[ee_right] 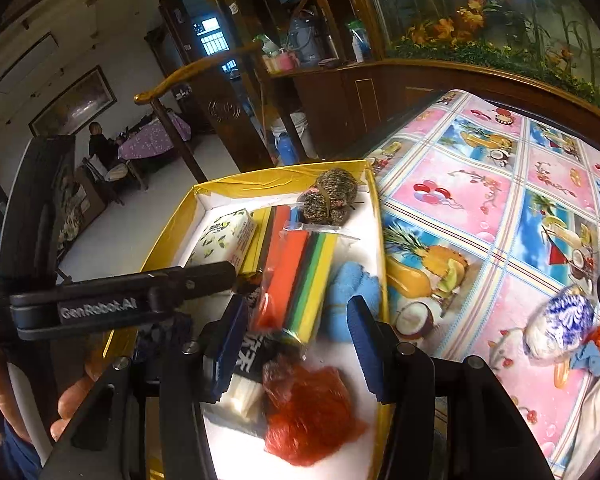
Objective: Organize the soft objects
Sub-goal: 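Open the left tool to drop the tissue pack while the right tool drops the sponge pack, then move both tools back from the box toward the table items, then grasp the white cloth with the right tool while the left tool grasps the blue knit cloth and orange bag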
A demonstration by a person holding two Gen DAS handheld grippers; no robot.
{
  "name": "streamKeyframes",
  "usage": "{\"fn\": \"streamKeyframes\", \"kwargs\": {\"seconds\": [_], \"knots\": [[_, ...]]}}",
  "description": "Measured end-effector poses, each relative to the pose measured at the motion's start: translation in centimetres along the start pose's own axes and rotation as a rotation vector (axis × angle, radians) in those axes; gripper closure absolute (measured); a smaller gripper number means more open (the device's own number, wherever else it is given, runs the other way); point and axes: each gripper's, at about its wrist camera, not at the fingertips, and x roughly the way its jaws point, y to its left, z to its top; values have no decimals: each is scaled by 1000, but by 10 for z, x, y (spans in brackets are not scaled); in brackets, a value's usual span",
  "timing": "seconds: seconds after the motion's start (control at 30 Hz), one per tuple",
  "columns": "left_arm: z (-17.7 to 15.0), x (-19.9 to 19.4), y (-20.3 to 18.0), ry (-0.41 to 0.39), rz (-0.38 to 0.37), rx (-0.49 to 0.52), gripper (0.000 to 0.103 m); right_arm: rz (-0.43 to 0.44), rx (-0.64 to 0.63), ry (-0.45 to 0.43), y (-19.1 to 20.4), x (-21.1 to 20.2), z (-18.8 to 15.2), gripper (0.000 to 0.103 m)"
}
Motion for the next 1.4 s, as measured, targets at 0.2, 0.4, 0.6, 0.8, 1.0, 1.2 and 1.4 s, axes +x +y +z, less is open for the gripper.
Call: {"fn": "streamKeyframes", "kwargs": {"seconds": [0.2,0.4,0.6,0.8,1.0,1.2,1.4], "knots": [[-17,-28,-34,-87,-23,72,29,1,23,-61,-31,-50,-19,47],[-56,-36,-109,-148,-102,255,29,-116,89,-159,-94,-119,-47,47],[-103,-3,-194,-62,-205,461,29,-271,247,-162,-176,-168,-82,47],[-125,29,-222,-7,-237,508,29,-267,345,-121,-202,-171,-88,47],[-129,41,-219,40,-241,503,29,-330,264,-16,-192,-138,-90,47],[-128,45,-218,59,-250,507,29,-409,179,87,-183,-107,-97,53],[-127,49,-221,76,-241,502,29,-439,204,46,-187,-121,-97,92]]}}
